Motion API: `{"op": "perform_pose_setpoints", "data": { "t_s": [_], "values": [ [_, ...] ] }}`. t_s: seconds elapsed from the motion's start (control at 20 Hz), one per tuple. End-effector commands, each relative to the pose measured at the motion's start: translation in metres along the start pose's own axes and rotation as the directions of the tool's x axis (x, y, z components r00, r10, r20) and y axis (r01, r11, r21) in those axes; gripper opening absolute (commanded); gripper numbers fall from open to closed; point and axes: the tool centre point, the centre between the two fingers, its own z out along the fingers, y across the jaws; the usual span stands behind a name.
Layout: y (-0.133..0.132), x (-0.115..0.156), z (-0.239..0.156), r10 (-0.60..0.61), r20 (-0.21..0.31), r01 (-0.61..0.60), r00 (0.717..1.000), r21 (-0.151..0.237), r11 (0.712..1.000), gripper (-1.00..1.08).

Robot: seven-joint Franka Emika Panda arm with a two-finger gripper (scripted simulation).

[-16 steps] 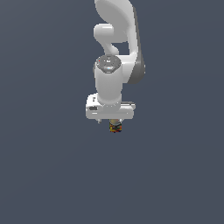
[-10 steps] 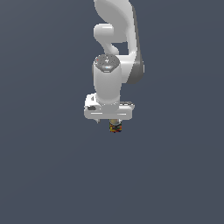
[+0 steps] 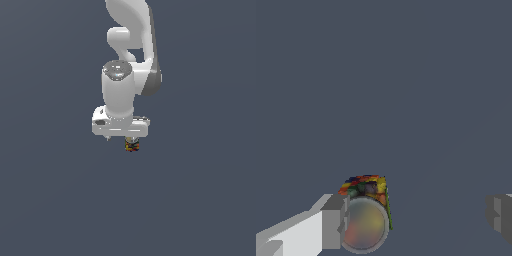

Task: Pick up the object and move it to a goal position.

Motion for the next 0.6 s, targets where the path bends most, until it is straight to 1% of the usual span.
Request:
{"op": "perform_pose_setpoints", "data": {
  "t_s": [0.0, 0.25, 0.55],
  "values": [
    [-0.003, -0.003, 0.003, -0.007, 0.002, 0.007, 1.0, 0.001, 1.0, 1.0],
    [-0.013, -0.016, 0.016, -0.036, 0.007, 0.036, 0.999, 0.005, 0.999, 1.0],
    [-0.031, -0.043, 0.039, -0.09, 0.017, 0.09, 0.996, 0.013, 0.996, 1.0]
  ]
}}
